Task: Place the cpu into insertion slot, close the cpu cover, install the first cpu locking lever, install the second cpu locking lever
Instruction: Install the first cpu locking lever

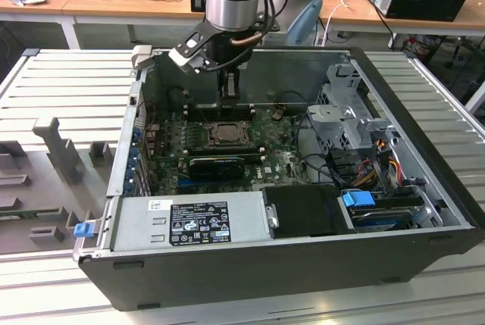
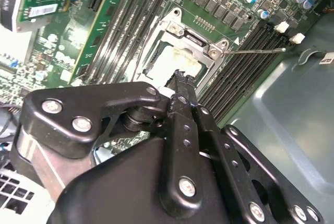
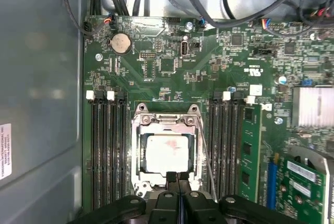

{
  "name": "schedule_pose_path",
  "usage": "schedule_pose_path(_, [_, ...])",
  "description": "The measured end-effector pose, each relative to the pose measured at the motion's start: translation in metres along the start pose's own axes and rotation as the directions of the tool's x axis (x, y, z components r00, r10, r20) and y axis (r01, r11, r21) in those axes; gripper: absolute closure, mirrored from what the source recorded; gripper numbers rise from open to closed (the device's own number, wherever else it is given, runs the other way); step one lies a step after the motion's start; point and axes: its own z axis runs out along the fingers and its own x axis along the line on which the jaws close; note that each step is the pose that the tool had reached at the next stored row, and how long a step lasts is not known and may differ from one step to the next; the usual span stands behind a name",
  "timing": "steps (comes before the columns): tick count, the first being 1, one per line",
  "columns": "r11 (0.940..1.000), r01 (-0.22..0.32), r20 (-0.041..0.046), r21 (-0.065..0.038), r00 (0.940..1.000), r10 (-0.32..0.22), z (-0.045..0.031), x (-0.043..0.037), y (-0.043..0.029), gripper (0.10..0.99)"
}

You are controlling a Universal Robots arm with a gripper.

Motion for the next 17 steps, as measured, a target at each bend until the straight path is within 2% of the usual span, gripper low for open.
schedule_pose_path(4, [1.0000,0.000,0.0162,0.000,0.9999,0.000,-0.0068,-0.0002,-0.0001,0.980])
schedule_pose_path(6, [1.0000,0.000,0.0273,0.000,0.9996,0.000,-0.0103,-0.0003,-0.0001,0.980])
schedule_pose_path(7, [1.0000,0.000,0.0397,0.000,0.9992,0.000,-0.0144,-0.0004,-0.0002,0.980])
schedule_pose_path(9, [1.0000,-0.001,0.0487,0.000,0.9988,0.001,-0.0168,-0.0004,-0.0002,0.980])
schedule_pose_path(11, [0.9999,0.015,0.0498,0.000,0.9986,-0.015,-0.0168,-0.0005,-0.0002,0.980])
schedule_pose_path(13, [0.9965,0.084,0.0513,-0.002,0.9952,-0.083,-0.0152,-0.0004,-0.0003,0.980])
schedule_pose_path(17, [0.9931,0.117,0.0521,-0.005,0.9918,-0.117,-0.0138,-0.0005,-0.0005,0.980])
